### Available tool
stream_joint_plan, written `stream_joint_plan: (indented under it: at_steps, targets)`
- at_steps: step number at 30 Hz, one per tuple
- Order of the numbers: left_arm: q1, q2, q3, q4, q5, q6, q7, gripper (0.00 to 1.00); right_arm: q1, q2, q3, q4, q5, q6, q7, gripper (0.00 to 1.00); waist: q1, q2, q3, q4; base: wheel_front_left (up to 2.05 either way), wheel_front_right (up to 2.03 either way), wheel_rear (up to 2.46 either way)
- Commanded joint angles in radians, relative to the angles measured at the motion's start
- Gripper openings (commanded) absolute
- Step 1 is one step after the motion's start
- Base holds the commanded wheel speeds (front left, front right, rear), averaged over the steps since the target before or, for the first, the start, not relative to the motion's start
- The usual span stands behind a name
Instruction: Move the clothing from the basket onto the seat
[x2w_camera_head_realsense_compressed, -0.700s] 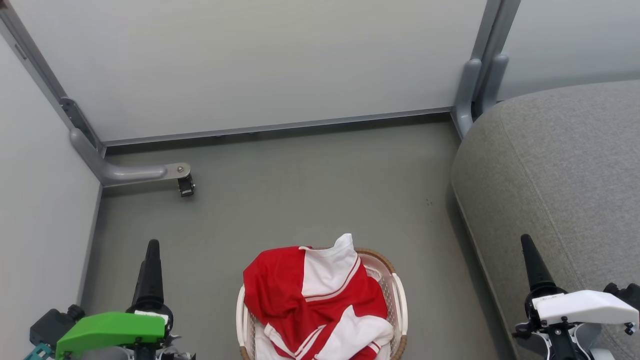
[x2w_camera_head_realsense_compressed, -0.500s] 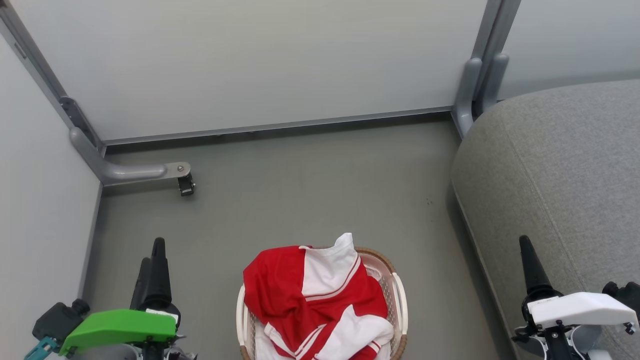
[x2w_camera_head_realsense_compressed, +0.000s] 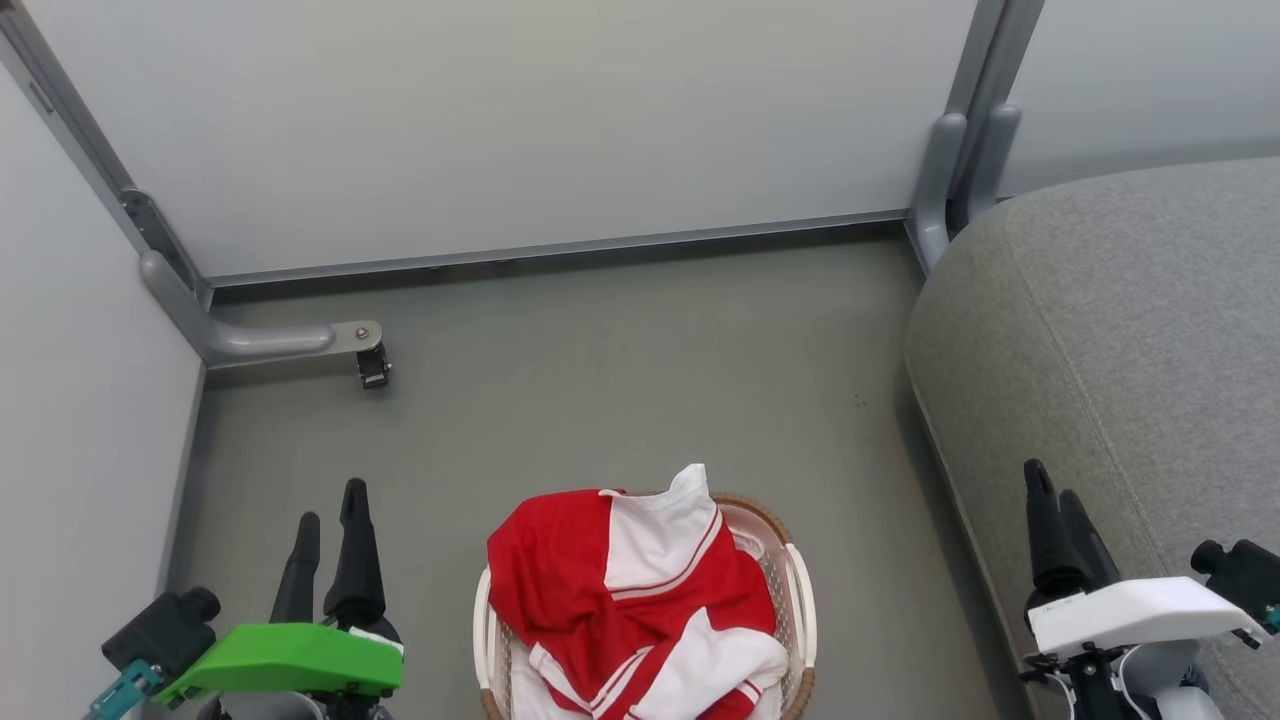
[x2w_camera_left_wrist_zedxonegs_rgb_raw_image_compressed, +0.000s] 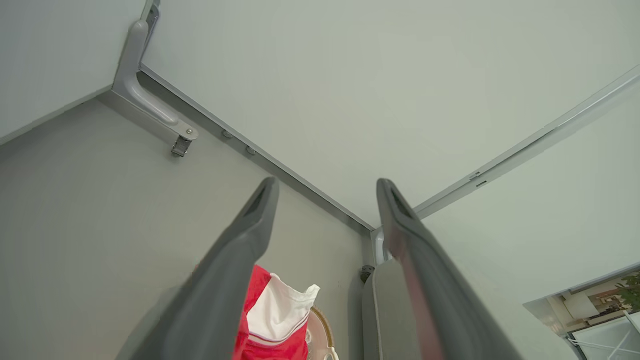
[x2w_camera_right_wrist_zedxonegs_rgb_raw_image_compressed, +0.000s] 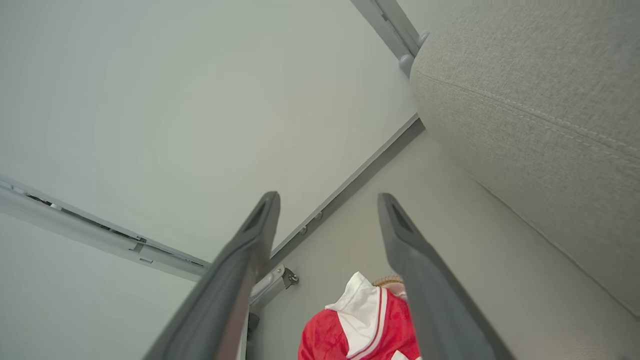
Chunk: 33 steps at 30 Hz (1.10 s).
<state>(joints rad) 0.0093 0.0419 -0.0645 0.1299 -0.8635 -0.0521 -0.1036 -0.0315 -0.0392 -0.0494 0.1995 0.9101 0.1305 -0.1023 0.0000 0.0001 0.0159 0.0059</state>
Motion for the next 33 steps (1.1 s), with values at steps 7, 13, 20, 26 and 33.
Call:
stream_joint_plan:
  at_steps: [7,13,20,26,33]
  targets:
    - [0.009,0.007,-0.024,-0.012,0.109,0.016,-0.027,1.00,0.004,-0.007,0.013,-0.016,-0.121,0.000,-0.028,1.00,0.0000,-0.0001,0.001,0.003,0.00,0.00,0.00]
    - [0.015,0.007,-0.043,0.023,0.158,0.026,-0.043,1.00,0.010,-0.008,0.023,-0.013,-0.196,0.000,-0.045,1.00,0.0000,-0.0001,-0.001,0.005,0.00,0.00,0.00]
    - [0.018,0.008,-0.060,0.042,0.219,0.030,-0.062,1.00,0.013,-0.009,0.032,0.003,-0.279,0.000,-0.063,1.00,0.0000,-0.0001,-0.002,0.008,0.00,0.00,0.00]
    - [0.023,0.009,-0.076,0.046,0.265,0.033,-0.076,1.00,0.014,-0.010,0.039,0.009,-0.337,0.000,-0.078,1.00,0.0000,-0.0001,-0.001,0.011,0.00,0.00,0.00]
    - [0.028,0.009,-0.091,0.053,0.313,0.038,-0.093,1.00,0.013,-0.010,0.049,0.012,-0.402,0.000,-0.094,1.00,0.0000,-0.0001,0.002,0.012,0.00,0.00,0.00]
